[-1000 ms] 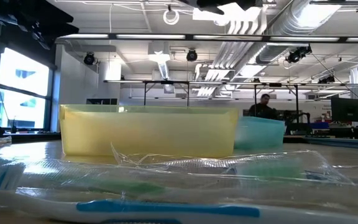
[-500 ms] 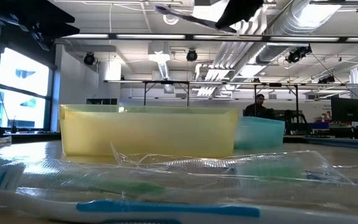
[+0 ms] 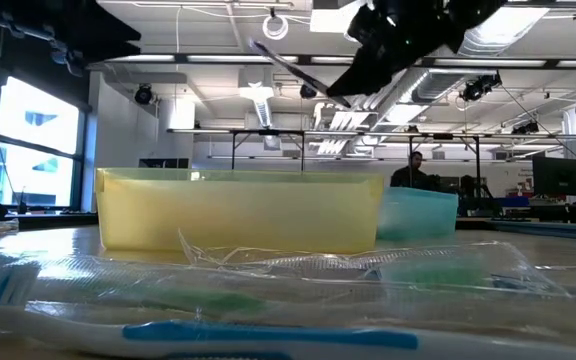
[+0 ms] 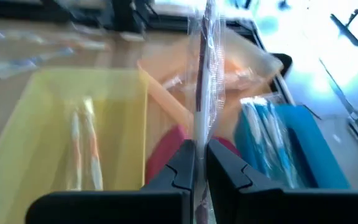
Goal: Pick & Place Toothbrushes
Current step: Put the purple toothbrush into the orange bin
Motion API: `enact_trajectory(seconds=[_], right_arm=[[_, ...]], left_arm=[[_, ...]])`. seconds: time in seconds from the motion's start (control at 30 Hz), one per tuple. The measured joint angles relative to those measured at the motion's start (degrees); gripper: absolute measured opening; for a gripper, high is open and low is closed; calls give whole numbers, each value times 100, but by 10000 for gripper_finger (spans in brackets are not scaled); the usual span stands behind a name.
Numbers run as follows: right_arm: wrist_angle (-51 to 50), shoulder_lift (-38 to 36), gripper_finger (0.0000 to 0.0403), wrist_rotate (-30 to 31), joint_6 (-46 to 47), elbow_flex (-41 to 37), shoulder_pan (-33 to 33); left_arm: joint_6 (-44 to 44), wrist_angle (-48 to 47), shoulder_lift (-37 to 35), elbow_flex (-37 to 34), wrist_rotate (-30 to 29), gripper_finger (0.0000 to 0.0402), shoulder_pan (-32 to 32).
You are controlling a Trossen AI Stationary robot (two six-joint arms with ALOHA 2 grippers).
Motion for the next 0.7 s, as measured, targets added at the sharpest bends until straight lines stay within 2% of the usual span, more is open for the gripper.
enact_trajectory(seconds=[0.1,0.27,0.47,0.7], right_arm=[[1013,4,15,-402,213,-381,-158],[2118,76,15,-348,613,-814,68],[2903,204,15,348,1005,-872,753],[3275,295,15,1053,1031,-883,1586]], left_arm=[[502,625,341,0,322,164,2],[1042,1512,1261,0,649,164,0],[1278,2890,2413,0,659,164,2],[1275,4411,3343,0,896,164,2]])
